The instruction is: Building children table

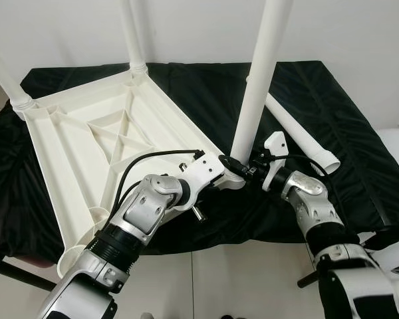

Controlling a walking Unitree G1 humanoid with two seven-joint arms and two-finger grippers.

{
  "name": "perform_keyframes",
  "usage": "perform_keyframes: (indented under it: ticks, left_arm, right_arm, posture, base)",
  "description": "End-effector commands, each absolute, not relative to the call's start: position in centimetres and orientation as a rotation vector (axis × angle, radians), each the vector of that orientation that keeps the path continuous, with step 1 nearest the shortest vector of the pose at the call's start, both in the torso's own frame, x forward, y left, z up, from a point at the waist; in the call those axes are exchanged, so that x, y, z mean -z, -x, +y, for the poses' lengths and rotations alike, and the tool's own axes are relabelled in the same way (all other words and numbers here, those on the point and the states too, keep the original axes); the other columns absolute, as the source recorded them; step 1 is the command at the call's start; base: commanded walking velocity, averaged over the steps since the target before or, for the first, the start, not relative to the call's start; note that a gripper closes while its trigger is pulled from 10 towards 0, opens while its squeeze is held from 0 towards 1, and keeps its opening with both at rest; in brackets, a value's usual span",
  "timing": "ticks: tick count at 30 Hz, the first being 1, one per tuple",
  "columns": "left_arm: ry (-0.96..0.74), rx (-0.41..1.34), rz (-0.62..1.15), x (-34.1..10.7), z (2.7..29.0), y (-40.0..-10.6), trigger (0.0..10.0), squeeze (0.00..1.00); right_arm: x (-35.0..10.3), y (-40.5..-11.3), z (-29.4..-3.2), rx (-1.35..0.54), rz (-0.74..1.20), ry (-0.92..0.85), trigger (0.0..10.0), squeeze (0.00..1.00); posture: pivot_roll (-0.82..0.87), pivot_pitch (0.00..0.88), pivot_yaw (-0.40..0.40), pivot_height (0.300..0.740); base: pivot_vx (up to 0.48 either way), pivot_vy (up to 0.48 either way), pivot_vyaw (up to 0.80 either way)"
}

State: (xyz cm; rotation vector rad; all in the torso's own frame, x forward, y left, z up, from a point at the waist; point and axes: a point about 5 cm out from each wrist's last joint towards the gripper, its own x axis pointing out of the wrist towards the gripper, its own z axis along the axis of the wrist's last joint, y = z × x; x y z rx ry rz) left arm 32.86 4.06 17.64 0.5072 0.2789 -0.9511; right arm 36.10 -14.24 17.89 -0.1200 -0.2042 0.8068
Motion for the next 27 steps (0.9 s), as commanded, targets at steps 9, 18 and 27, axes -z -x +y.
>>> perform_keyframes:
  ticks: [9, 18, 27]
  left_arm:
    - [-0.528, 0.967, 0.302, -16.7, 4.0, -32.2, 10.0, 0.0]
    - [-0.57, 1.026, 0.329, -15.4, 3.9, -30.8, 10.0, 0.0]
    - [-0.556, 1.035, 0.326, -15.4, 3.5, -30.5, 10.0, 0.0]
  right_arm:
    - [-17.4, -34.2, -12.7, -0.66, -0.253, -0.009, 0.0, 0.0]
    - [-17.7, -32.7, -9.8, -0.558, -0.278, -0.072, 0.0, 0.0]
    - [-16.9, -32.1, -8.2, -0.32, -0.239, -0.067, 0.0, 0.0]
  posture:
    - [-0.11, 0.133, 0.05, 0.74]
    - [-0.11, 0.131, 0.044, 0.74]
    - [-0.11, 0.129, 0.045, 0.74]
  base:
    - [0.0, 0.0, 0.0]
    - [0.0, 0.0, 0.0]
    - [0.0, 0.0, 0.0]
